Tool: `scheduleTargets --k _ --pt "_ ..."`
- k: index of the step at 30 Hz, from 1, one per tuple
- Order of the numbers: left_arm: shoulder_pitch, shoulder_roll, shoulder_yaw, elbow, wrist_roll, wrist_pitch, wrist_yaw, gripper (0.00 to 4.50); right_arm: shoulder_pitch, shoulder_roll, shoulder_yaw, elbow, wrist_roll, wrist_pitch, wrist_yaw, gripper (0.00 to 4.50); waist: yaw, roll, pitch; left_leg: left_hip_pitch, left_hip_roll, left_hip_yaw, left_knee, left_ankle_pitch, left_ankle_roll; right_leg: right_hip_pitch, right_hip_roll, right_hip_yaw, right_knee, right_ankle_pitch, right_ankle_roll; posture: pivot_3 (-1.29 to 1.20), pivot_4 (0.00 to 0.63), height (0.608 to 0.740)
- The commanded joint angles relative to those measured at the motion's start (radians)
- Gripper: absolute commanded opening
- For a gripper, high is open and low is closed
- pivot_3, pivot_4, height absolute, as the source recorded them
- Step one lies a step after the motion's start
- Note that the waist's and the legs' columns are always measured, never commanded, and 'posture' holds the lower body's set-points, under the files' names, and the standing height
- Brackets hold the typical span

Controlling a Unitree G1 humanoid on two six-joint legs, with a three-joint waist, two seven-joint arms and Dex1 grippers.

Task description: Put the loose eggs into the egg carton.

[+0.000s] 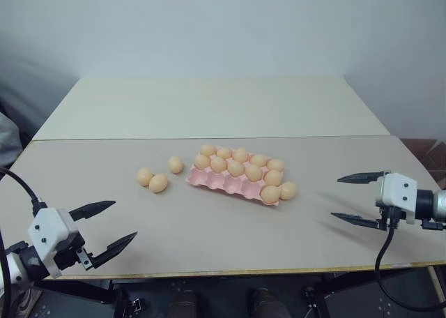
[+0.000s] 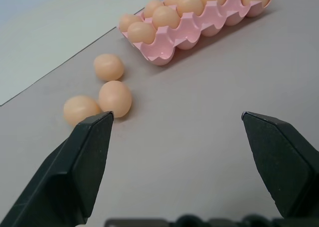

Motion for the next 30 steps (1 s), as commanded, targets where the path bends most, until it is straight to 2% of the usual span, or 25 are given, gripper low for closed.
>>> scheduleTargets --k 1,7,10,15,25,30 --pt "-0.008 0.009 0.023 -0.032 -0.027 0.010 -0.001 4.47 -0.020 -0.004 -0.020 -0.026 0.016 0.019 -0.018 4.50 0.000 0.000 0.000 0.000 0.000 0.000 0.000 0.000 0.000 0.000 0.000 0.000 0.000 0.000 0.000 0.00 0.150 0.740" --pt "-0.045 0.031 -0.014 -0.012 -0.047 0.041 -0.029 4.47 -0.007 -0.001 -0.031 -0.063 0.004 0.087 -0.072 4.50 0.002 0.000 0.000 0.000 0.000 0.000 0.000 0.000 0.000 0.000 0.000 0.000 0.000 0.000 0.000 0.00 0.150 0.740" --pt "-0.096 0.042 -0.063 0.002 -0.042 0.051 -0.036 4.47 -0.040 0.021 0.004 -0.077 -0.007 0.107 -0.106 4.50 0.002 0.000 0.000 0.000 0.000 0.000 0.001 0.000 0.000 0.000 0.000 0.000 0.000 0.000 0.000 0.00 0.150 0.740" --pt "-0.177 0.047 -0.151 0.023 -0.029 0.052 -0.050 4.47 -0.093 0.053 0.084 -0.076 -0.017 0.104 -0.077 4.50 -0.004 -0.001 0.000 0.000 0.000 0.000 0.001 0.000 0.000 0.000 0.001 0.001 0.000 0.001 0.000 0.00 0.150 0.740" --pt "-0.272 0.018 -0.277 0.049 0.005 0.036 -0.046 4.47 -0.291 0.152 0.280 0.158 -0.164 -0.077 -0.039 4.50 -0.009 -0.001 -0.001 0.000 0.000 0.001 0.001 0.000 0.000 0.000 0.001 0.001 0.000 0.002 0.000 0.00 0.150 0.740" --pt "-0.281 0.003 -0.298 0.042 0.012 0.033 -0.038 4.47 -0.396 0.217 0.337 0.317 -0.227 -0.173 -0.047 4.50 -0.015 -0.001 0.000 0.000 0.000 0.001 0.001 0.000 0.000 0.000 0.001 0.001 0.000 0.003 0.000 0.00 0.150 0.740"
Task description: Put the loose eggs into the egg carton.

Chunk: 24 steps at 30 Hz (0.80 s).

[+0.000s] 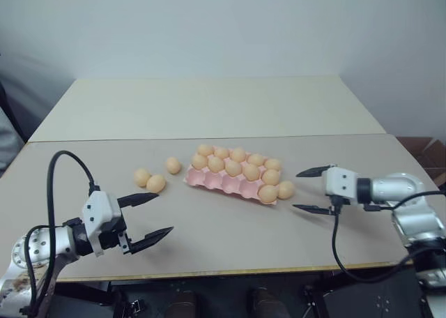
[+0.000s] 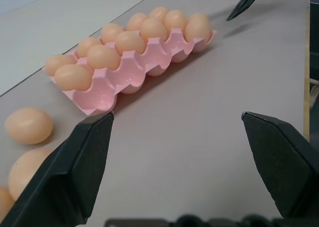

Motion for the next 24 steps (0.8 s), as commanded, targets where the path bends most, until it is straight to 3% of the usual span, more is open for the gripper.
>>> scheduleTargets --k 1,12,15,19,24 --pt "-0.005 -0.005 0.007 -0.020 0.002 -0.026 0.010 4.47 -0.067 0.026 0.019 0.093 -0.035 -0.082 -0.008 4.50 -0.002 0.000 0.000 0.000 0.000 0.000 0.000 0.000 0.000 0.000 0.000 0.000 0.000 0.000 0.000 0.00 0.150 0.740" --pt "0.017 -0.015 0.013 -0.023 0.012 -0.042 0.021 4.47 -0.176 0.096 0.056 0.332 -0.088 -0.211 -0.012 4.50 -0.009 0.000 0.000 0.000 0.000 0.000 0.000 0.000 0.000 0.000 0.000 0.000 0.000 0.002 0.002 0.00 0.150 0.740" --pt "0.021 -0.015 0.017 -0.019 0.012 -0.046 0.023 4.50 -0.182 0.105 0.056 0.354 -0.086 -0.242 -0.006 3.96 -0.009 0.000 0.000 0.000 0.000 0.000 0.000 0.000 0.000 0.000 0.000 0.000 0.000 0.002 0.002 0.00 0.150 0.740" --pt "0.023 -0.011 0.025 -0.010 0.013 -0.054 0.022 4.50 -0.177 0.112 0.051 0.353 -0.081 -0.260 -0.008 2.65 -0.009 0.000 0.000 0.000 0.000 0.000 0.000 0.000 0.000 0.000 0.000 0.001 0.000 0.002 0.001 0.00 0.150 0.740" --pt "0.021 -0.009 0.029 0.000 0.012 -0.063 0.017 4.50 -0.148 0.092 0.039 0.327 -0.070 -0.261 0.000 2.65 -0.010 0.000 0.000 0.000 0.000 0.000 0.000 0.000 0.000 0.000 0.000 0.001 0.000 0.002 0.001 0.00 0.150 0.740"
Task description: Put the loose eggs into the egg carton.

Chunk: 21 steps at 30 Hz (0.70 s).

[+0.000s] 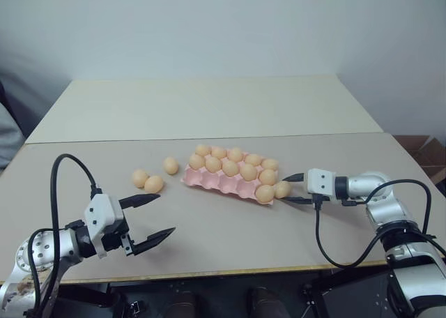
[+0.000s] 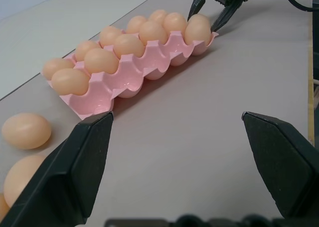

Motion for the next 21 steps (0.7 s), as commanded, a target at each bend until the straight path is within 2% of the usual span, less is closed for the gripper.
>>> scheduleTargets --k 1,8,12,17,21 --pt "-0.001 0.003 0.027 -0.003 -0.002 -0.029 -0.003 4.50 0.015 -0.029 -0.027 -0.041 0.025 -0.018 0.005 2.65 0.001 0.000 0.000 0.000 0.000 0.000 0.000 0.000 0.000 0.000 0.000 0.000 0.000 0.000 0.000 0.00 0.150 0.740" --pt "-0.003 0.003 0.029 0.019 0.006 -0.045 -0.006 4.50 0.081 -0.128 -0.091 -0.127 0.062 0.012 -0.015 2.65 0.005 0.000 0.000 0.000 -0.001 0.000 0.000 0.000 0.000 0.000 -0.001 0.000 0.000 0.000 0.000 0.00 0.150 0.740" --pt "-0.006 0.009 0.033 0.040 0.006 -0.058 -0.014 4.50 0.067 -0.148 -0.113 -0.221 0.104 0.094 -0.011 2.65 -0.004 0.000 0.000 0.001 0.000 0.001 0.000 0.000 0.000 0.000 0.000 0.001 0.000 0.000 0.000 0.00 0.150 0.740" --pt "-0.030 0.024 0.026 0.068 0.009 -0.066 -0.030 4.50 0.039 -0.095 -0.081 -0.387 0.134 0.203 -0.009 2.65 -0.005 0.000 0.000 0.003 0.004 0.001 0.000 0.000 0.000 0.000 0.004 0.002 0.001 0.000 -0.004 0.00 0.150 0.740" --pt "-0.050 0.027 0.020 0.077 0.008 -0.062 -0.033 4.50 0.020 -0.011 -0.043 -0.465 0.122 0.257 -0.038 2.65 0.001 0.000 0.000 0.003 0.010 0.002 0.000 0.000 0.000 0.000 0.010 0.002 0.000 0.001 -0.006 0.00 0.150 0.740"
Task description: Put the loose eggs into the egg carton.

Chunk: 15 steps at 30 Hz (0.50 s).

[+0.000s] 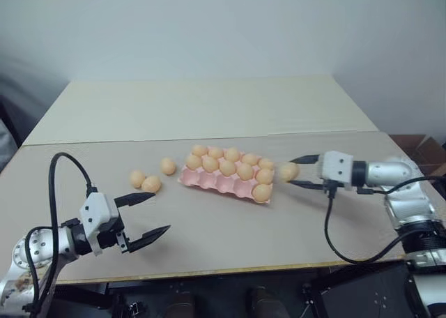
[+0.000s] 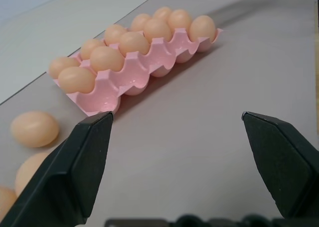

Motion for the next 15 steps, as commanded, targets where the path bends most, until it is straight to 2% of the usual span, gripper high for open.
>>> scheduleTargets --k 1,13,15 --pt "-0.017 0.013 0.014 -0.002 0.003 -0.018 -0.006 4.50 -0.034 0.057 0.028 -0.072 0.009 0.043 -0.027 2.65 0.001 0.000 0.000 0.000 0.001 0.000 0.000 0.000 0.000 0.000 0.001 0.000 0.000 0.000 -0.001 0.00 0.150 0.740" --pt "-0.015 0.003 0.005 -0.010 0.009 -0.020 0.002 4.50 -0.118 0.186 0.129 0.024 -0.089 -0.013 -0.066 2.65 0.001 0.000 0.000 -0.001 0.003 0.003 -0.001 0.000 0.000 -0.002 0.003 0.000 -0.001 0.002 -0.004 0.00 0.150 0.740" --pt "-0.012 0.001 0.006 -0.011 0.009 -0.021 0.004 4.50 -0.127 0.194 0.136 0.044 -0.091 -0.030 -0.054 3.26 0.001 0.000 0.000 -0.001 0.003 0.003 -0.001 0.000 0.000 -0.002 0.003 0.000 0.000 0.002 -0.004 0.00 0.150 0.740"
